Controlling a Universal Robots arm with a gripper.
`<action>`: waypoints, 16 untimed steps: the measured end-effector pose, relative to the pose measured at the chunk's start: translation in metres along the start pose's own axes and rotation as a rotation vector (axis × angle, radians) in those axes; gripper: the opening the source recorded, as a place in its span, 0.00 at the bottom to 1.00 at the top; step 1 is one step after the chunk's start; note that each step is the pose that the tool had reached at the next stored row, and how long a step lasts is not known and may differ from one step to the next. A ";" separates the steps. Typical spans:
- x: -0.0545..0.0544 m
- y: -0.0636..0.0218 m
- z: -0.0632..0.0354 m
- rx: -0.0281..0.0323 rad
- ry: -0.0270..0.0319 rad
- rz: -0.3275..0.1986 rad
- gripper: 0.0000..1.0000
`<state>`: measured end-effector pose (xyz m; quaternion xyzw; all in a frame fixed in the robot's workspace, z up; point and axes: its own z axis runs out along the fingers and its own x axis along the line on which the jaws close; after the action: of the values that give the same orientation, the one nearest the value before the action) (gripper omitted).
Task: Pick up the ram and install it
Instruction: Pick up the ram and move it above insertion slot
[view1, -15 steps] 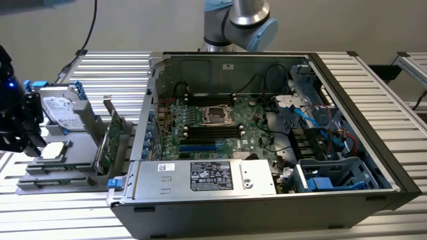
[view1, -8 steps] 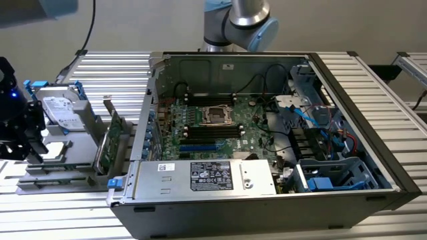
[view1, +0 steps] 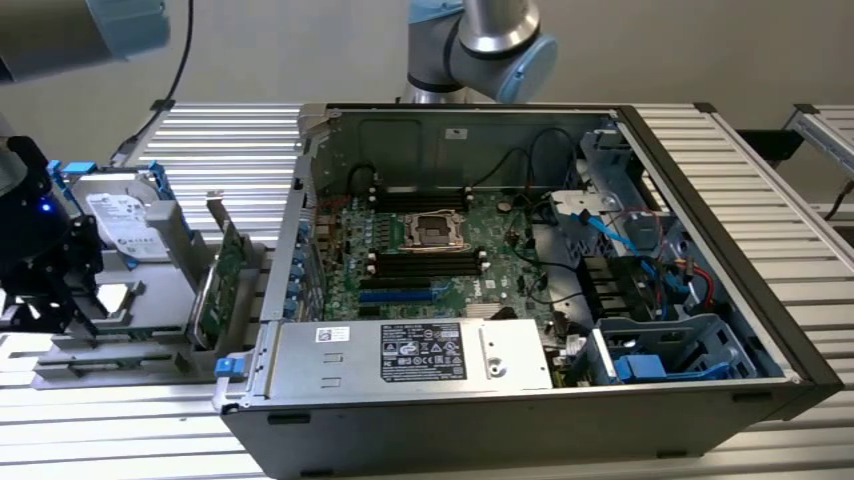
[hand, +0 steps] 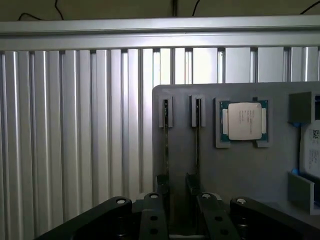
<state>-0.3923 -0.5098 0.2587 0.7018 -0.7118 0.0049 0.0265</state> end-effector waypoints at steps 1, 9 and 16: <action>0.001 -0.0015 0.0018 0.0000 0.0000 0.000 0.30; 0.009 -0.0189 0.0161 -0.0001 0.0001 0.000 0.30; 0.009 -0.0187 0.0290 0.0001 -0.0001 -0.001 0.30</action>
<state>-0.3747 -0.5201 0.2296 0.7021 -0.7116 0.0049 0.0264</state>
